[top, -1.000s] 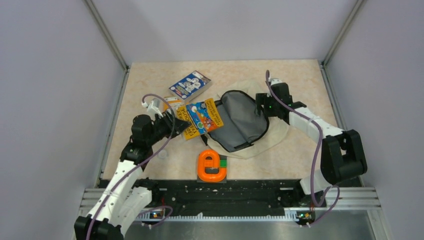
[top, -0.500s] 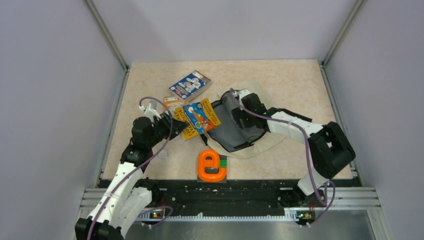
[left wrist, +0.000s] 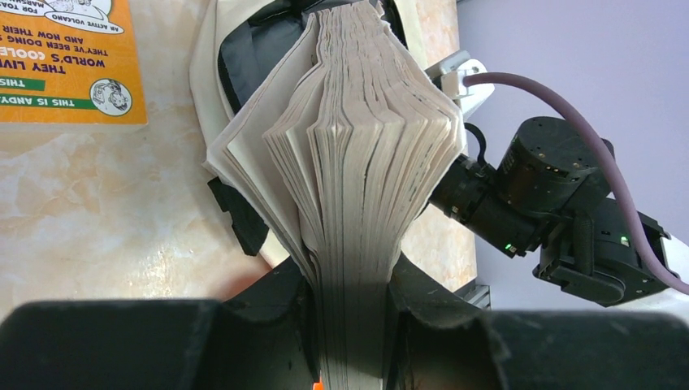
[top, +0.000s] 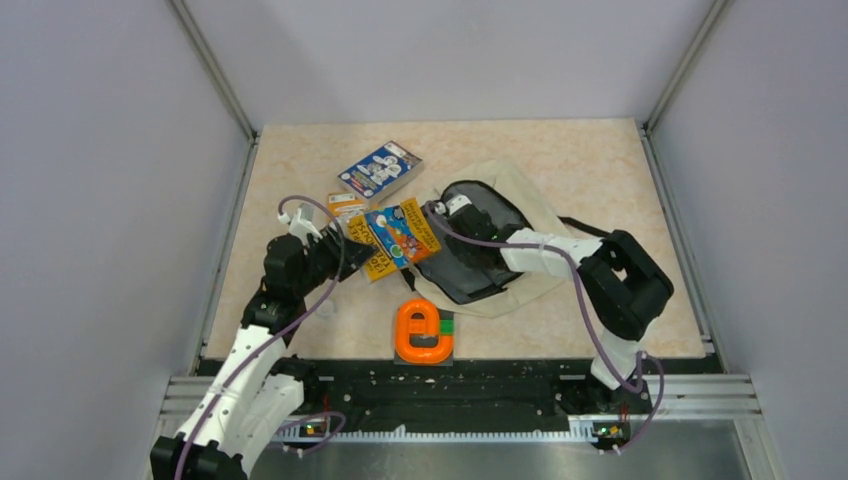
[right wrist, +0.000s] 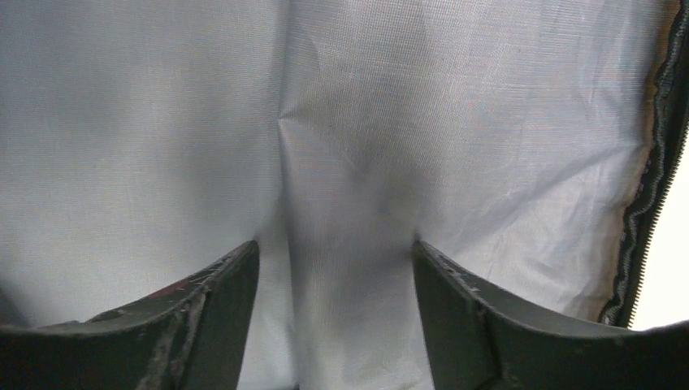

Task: Pack the student bag
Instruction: Place the book in the student bag.

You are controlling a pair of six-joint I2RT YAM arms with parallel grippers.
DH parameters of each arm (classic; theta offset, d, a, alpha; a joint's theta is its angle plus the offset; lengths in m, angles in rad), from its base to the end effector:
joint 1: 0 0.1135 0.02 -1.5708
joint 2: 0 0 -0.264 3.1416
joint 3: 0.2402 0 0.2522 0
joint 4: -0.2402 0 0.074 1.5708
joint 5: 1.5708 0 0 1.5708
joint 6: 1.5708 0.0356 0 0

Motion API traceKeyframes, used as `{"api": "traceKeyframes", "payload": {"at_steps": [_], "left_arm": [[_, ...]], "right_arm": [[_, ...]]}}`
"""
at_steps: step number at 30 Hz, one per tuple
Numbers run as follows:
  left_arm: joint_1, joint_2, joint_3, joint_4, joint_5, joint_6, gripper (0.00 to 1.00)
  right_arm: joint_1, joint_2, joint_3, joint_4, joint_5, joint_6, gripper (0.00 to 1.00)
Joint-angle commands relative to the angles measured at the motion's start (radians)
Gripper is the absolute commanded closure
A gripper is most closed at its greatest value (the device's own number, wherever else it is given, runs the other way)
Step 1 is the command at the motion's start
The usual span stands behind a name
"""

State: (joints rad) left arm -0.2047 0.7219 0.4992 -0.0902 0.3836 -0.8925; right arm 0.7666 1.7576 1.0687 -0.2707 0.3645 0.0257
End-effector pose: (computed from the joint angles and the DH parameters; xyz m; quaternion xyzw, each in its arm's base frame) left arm 0.1695 -0.0488 0.2594 -0.1621 0.7851 -0.4327 0.4124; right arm 0.2665 0.2391 0.1757 -0.2887 0.8940 -0.0453 0.3397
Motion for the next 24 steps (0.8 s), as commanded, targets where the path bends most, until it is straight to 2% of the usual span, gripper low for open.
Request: {"api": "traceKeyframes", "payload": {"at_steps": [1, 4, 8, 9, 13, 16, 24], "left_arm": [[0.004, -0.027, 0.008, 0.123, 0.012, -0.024, 1.00], [0.005, -0.028, 0.000, 0.130, 0.014, -0.030, 1.00], [0.004, -0.013, -0.014, 0.163, 0.030, -0.033, 1.00], [0.004, -0.003, -0.018, 0.179, 0.042, -0.041, 1.00], [-0.020, 0.067, -0.041, 0.304, 0.075, -0.102, 1.00], [-0.082, 0.117, -0.061, 0.398, 0.024, -0.141, 1.00], [-0.183, 0.255, -0.103, 0.599, -0.089, -0.203, 1.00]], "right_arm": [[0.025, 0.055, 0.055, -0.007, 0.138, 0.001, 0.39], [0.025, 0.074, 0.055, -0.015, 0.212, 0.023, 0.58], [0.025, 0.033, 0.054, -0.020, 0.275, 0.051, 0.97], [0.022, 0.007, 0.053, -0.018, 0.271, 0.063, 1.00], [-0.012, -0.132, 0.028, 0.030, 0.129, 0.109, 1.00], [-0.058, -0.220, 0.015, 0.048, -0.016, 0.149, 1.00], [-0.157, -0.327, -0.034, 0.088, -0.199, 0.205, 1.00]]}}
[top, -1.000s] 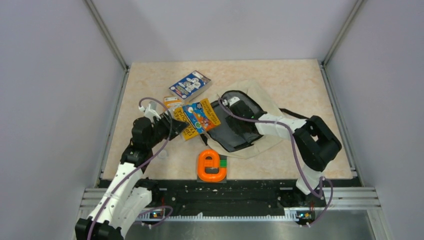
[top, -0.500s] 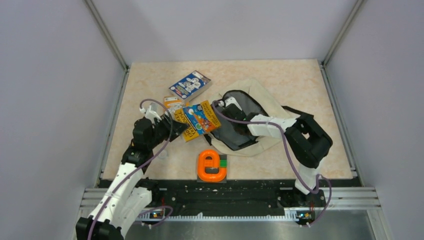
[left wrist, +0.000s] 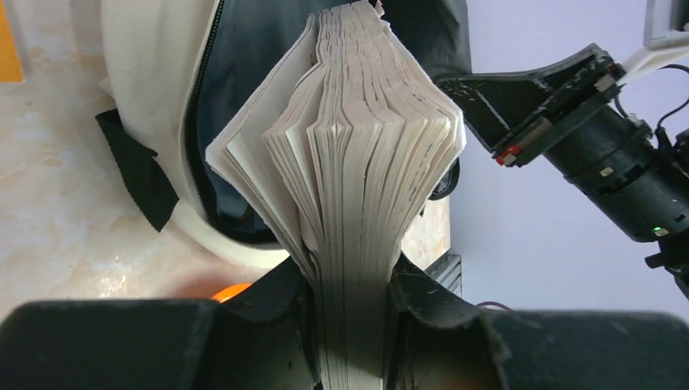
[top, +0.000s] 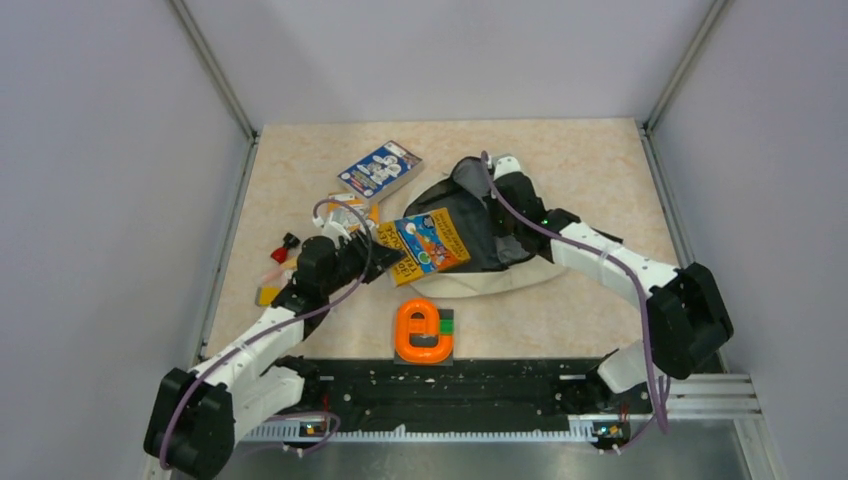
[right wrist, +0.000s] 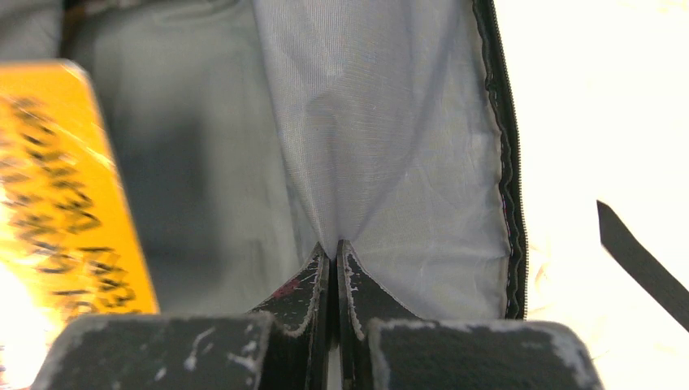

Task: Pack the student bag
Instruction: Place the book in the student bag.

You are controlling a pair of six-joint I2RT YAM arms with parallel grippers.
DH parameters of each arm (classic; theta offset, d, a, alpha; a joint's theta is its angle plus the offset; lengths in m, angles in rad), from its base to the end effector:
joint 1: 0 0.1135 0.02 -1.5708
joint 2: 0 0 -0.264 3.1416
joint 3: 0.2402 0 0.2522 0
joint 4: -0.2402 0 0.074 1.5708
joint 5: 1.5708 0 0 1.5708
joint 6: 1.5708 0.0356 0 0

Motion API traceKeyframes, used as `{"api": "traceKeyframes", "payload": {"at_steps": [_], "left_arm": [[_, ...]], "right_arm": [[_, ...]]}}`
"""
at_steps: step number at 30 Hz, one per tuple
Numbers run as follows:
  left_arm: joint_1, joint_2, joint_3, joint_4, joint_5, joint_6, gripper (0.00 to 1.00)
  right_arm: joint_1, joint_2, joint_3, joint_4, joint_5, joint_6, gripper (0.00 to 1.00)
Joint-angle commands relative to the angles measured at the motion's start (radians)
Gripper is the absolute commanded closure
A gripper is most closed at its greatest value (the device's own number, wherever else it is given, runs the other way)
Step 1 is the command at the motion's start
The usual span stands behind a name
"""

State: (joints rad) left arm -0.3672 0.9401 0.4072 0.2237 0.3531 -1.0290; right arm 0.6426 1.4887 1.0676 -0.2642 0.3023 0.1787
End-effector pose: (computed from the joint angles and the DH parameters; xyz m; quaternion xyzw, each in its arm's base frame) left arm 0.1898 -0.0862 0.2213 -0.1603 0.7855 -0.4819 0.3536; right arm 0.2706 0.1893 0.2629 -0.1426 0.8842 0.0443 0.4426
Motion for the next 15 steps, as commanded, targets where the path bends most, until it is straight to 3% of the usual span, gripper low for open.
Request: {"api": "traceKeyframes", "payload": {"at_steps": [1, 15], "left_arm": [[-0.024, 0.060, -0.016, 0.324, -0.057, -0.078, 1.00], [-0.142, 0.502, 0.058, 0.830, -0.035, -0.216, 1.00]], "right_arm": [[-0.039, -0.063, -0.047, 0.096, -0.159, 0.058, 1.00], [-0.049, -0.113, -0.096, 0.162, -0.245, 0.122, 1.00]]}}
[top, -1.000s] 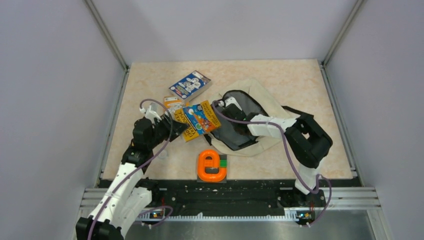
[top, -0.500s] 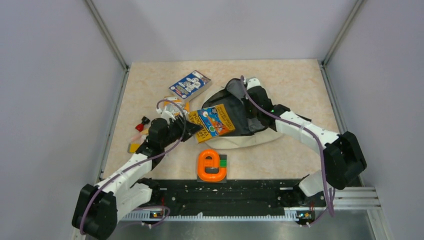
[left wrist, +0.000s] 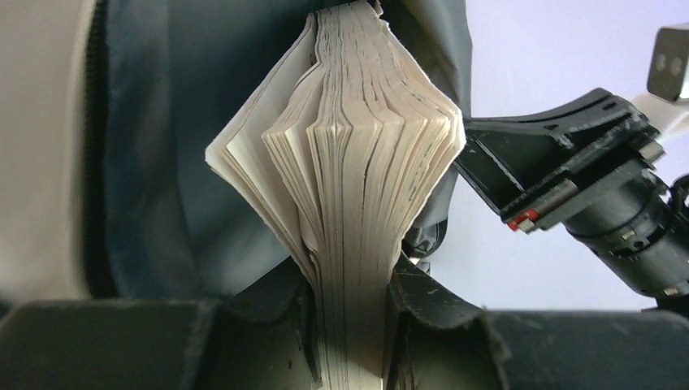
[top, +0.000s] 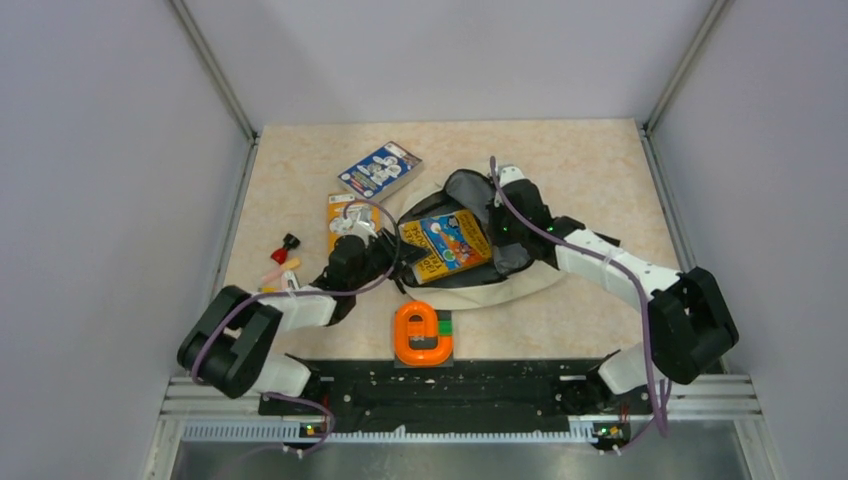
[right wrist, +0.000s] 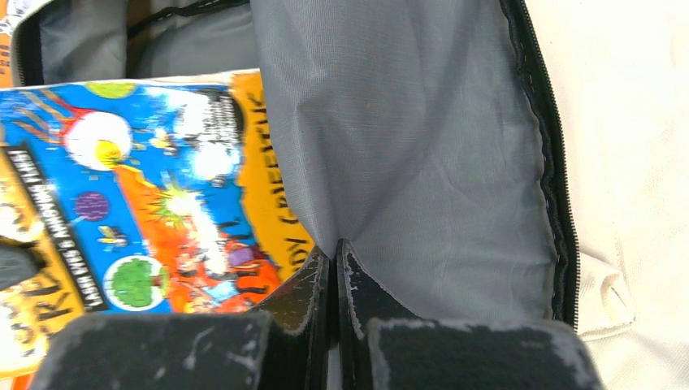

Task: Pack the student bag
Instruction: Place the book in the student bag.

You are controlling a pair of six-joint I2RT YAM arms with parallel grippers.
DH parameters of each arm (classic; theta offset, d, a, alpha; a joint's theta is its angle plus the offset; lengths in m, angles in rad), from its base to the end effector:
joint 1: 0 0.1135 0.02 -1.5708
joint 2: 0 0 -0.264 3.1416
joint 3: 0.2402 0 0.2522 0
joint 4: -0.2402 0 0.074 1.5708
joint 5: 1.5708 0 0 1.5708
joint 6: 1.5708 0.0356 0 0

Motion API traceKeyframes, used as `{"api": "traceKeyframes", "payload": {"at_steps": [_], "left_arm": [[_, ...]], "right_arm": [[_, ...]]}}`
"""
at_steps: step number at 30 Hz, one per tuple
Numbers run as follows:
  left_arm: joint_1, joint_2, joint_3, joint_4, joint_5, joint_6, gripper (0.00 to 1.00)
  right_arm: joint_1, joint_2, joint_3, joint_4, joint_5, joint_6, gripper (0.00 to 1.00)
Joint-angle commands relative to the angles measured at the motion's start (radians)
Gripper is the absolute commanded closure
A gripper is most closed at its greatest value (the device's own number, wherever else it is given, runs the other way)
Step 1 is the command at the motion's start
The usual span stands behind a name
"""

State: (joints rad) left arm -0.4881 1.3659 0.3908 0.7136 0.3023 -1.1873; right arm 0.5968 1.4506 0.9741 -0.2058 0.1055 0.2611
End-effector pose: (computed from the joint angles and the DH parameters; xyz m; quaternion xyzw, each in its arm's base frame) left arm 0.2226 -0.1302 0.1750 -0.1825 0.7682 -0.5272 0.3140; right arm 0.2655 0.1759 0.2476 -0.1283 0.8928 0.1352 0.4101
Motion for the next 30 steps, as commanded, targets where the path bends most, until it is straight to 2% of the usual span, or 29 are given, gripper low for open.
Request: {"api": "traceKeyframes", "payload": {"at_steps": [1, 6, 10, 21, 27, 29, 30], "left_arm": [[-0.026, 0.112, 0.083, 0.393, 0.019, -0.070, 1.00], [-0.048, 0.307, 0.166, 0.562, 0.015, -0.094, 1.00], [-0.067, 0.418, 0.234, 0.615, -0.016, -0.082, 1.00], [-0.167, 0.599, 0.394, 0.472, -0.156, -0.022, 1.00], [-0.183, 0.633, 0.442, 0.347, -0.190, 0.020, 0.99], [-0.182, 0.622, 0.449, 0.295, -0.192, 0.062, 0.85], [-0.183, 0.610, 0.447, 0.268, -0.198, 0.084, 0.70]], "right_arm": [[-0.003, -0.080, -0.008, 0.110, -0.049, 0.042, 1.00], [-0.003, -0.095, -0.024, 0.137, -0.062, 0.049, 1.00], [-0.003, -0.094, -0.019, 0.140, -0.066, 0.037, 1.00], [-0.003, -0.077, -0.015, 0.163, -0.068, 0.027, 1.00], [-0.003, -0.071, -0.020, 0.175, -0.072, 0.025, 1.00], [-0.003, -0.073, -0.022, 0.174, -0.066, 0.023, 1.00], [-0.003, -0.075, -0.024, 0.174, -0.062, 0.023, 1.00]]}}
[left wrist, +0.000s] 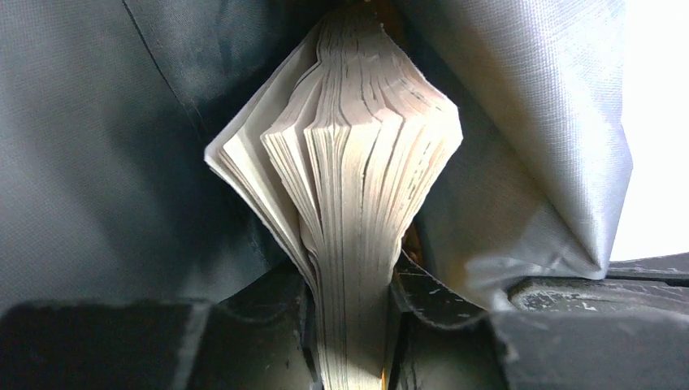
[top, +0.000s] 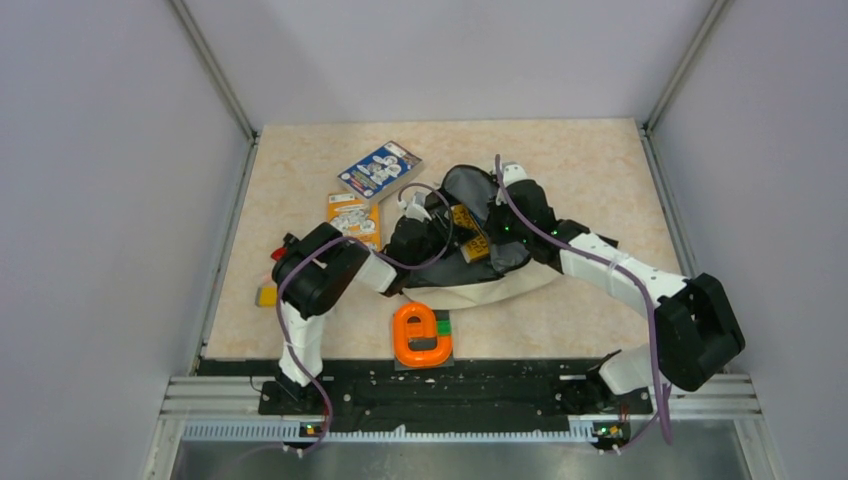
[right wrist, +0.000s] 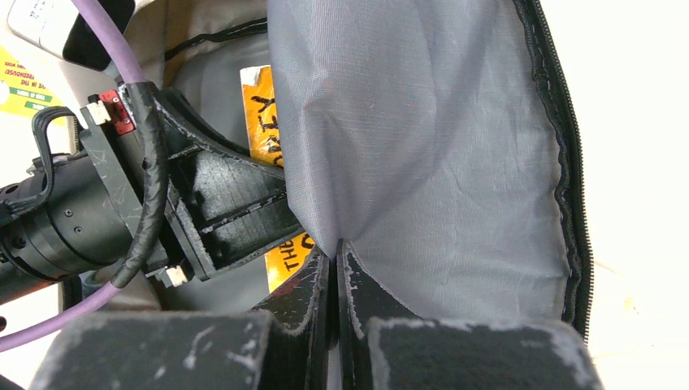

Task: Pack the student bag
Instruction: Place the book in the student bag.

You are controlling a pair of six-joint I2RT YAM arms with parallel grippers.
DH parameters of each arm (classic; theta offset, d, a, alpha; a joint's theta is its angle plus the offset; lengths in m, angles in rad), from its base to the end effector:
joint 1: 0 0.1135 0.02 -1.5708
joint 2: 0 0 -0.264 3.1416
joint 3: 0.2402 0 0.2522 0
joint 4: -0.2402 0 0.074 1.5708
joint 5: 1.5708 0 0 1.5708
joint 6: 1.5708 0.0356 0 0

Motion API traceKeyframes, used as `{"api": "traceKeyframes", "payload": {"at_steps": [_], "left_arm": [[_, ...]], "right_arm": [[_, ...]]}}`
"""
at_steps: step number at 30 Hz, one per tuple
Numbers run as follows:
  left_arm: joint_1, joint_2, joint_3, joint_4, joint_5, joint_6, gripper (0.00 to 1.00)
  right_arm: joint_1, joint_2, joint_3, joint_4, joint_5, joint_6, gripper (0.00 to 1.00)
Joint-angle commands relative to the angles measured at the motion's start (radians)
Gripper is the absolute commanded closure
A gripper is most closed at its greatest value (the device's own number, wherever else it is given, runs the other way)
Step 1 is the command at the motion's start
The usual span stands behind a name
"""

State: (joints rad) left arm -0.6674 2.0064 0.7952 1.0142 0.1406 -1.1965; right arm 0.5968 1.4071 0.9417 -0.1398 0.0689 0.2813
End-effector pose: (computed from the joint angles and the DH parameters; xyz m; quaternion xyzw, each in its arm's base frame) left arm 0.2961 -0.2397 0.1233 -0.1587 0.7561 -0.5402 0.3336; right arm 0.2602 0.1738 0.2553 -0.1233 0.8767 0.1696 0.4329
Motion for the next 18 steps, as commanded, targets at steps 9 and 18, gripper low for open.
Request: {"api": "traceKeyframes", "payload": {"at_steps": [9, 18], "left_arm": [[-0.004, -0.233, -0.011, -0.254, -0.083, 0.294, 0.19], [0.000, -0.567, -0.044, -0.716, -0.181, 0.537, 0.12]], "right_arm": [[-0.003, -0.064, -0.003, 0.085, 0.055, 0.004, 1.00], [-0.005, -0.078, -0.014, 0.069, 0.103, 0.002, 1.00]]}}
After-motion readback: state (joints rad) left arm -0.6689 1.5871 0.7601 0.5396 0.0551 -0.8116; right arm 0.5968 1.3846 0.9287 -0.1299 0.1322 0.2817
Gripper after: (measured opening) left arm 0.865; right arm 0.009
